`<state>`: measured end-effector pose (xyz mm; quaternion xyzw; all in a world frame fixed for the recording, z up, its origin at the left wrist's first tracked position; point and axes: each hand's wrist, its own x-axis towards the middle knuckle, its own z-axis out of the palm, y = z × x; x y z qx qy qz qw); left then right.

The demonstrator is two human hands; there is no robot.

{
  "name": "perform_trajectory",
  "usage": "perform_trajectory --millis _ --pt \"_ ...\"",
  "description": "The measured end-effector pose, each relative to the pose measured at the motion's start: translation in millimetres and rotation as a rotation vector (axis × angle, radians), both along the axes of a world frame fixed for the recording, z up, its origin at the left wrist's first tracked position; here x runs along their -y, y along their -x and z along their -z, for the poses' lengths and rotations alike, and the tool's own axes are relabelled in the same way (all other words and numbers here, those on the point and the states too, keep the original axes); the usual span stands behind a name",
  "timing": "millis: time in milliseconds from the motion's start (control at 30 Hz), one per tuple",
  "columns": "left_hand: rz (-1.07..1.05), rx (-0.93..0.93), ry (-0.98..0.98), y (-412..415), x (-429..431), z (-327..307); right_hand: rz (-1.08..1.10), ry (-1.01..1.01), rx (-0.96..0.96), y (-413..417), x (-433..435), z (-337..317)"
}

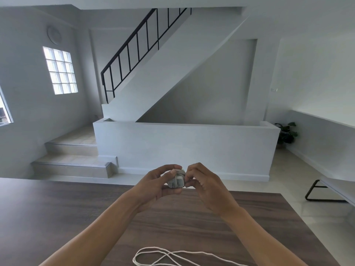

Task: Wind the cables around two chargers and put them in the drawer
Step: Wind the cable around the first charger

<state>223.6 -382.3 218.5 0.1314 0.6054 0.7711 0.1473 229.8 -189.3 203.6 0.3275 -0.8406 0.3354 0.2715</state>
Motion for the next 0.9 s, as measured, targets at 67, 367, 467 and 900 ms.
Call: perform_trajectory --millis 67,367,467,900 --pt "0.012 -0.023 0.088 1 1 -4 0.004 -0.067 -0.043 0 -1 -3" --pt "0.035 -0.064 0.273 2 1 -11 0.029 -0.238 0.001 -4 -2 -13" --pt "0.031 -0.094 0.317 2 2 -11 0.033 -0.228 0.054 -4 0 -15" --pt "-0.080 -0.028 0.014 1 10 11 -0.076 0.370 0.653 7 1 7"
